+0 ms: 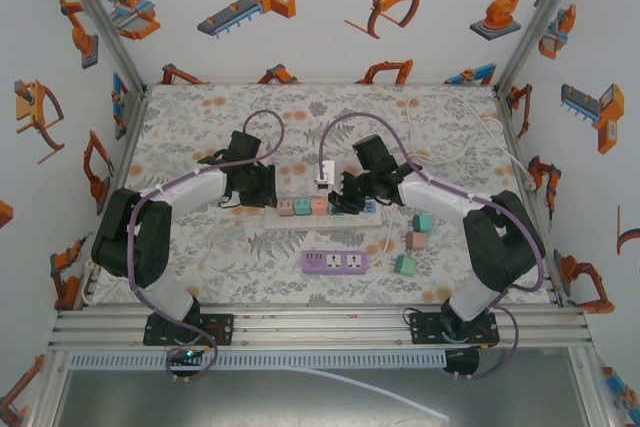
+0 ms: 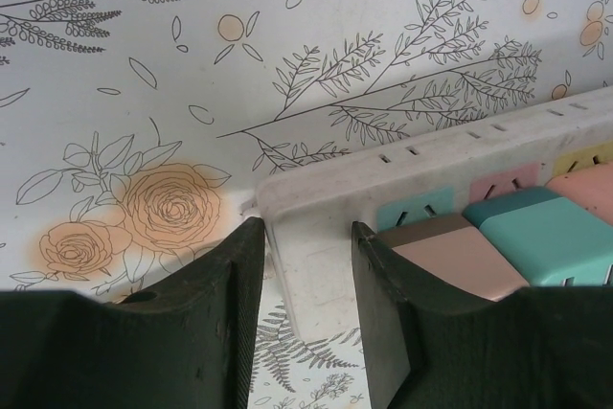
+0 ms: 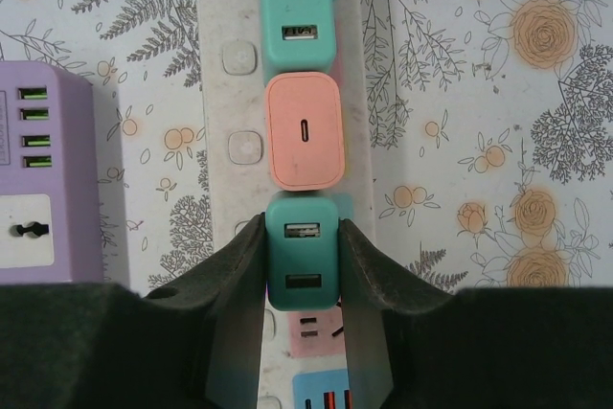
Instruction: Pull the plug off the socket
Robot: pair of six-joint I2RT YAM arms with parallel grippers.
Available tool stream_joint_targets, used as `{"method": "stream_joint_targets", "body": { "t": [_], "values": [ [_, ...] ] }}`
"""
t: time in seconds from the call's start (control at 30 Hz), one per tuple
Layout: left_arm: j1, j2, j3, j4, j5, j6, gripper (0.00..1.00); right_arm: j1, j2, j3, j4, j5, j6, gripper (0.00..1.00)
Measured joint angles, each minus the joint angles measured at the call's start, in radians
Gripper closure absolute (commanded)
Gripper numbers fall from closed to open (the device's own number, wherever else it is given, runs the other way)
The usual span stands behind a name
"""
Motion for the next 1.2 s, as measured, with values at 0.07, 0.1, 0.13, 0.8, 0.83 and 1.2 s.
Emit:
{"method": "stream_joint_targets", "body": {
  "t": [0.07,0.1,0.13,0.8,0.83,1.2],
  "values": [
    [-0.005,0.0,0.003,-0.002,-0.008,0.003,0.59,-0.002,0.0,0.0,0.0,-0.003,0.004,1.0],
    [-0.008,0.0,0.004,-0.004,-0.014,0.004,0.59,-0.003,0.0,0.0,0.0,-0.005,0.004,1.0],
    [-0.01,0.0,0.006,-0.005,-0.021,0.006,0.59,-0.003,0.0,0.0,0.0,-0.007,0.005,1.0],
    [-0.125,0.062,0.097,-0.079,-0.178,0.059,0.6,-0.026,-0.002,0.032,-0.051,-0.008,0.072,1.0],
    [-0.126,0.062,0.097,-0.078,-0.18,0.059,0.6,-0.027,-0.002,0.034,-0.052,-0.004,0.071,1.0],
    [-0.114,0.032,0.081,-0.06,-0.154,0.056,0.55,-0.028,-0.094,0.021,-0.01,0.028,0.108,1.0]
  ]
}}
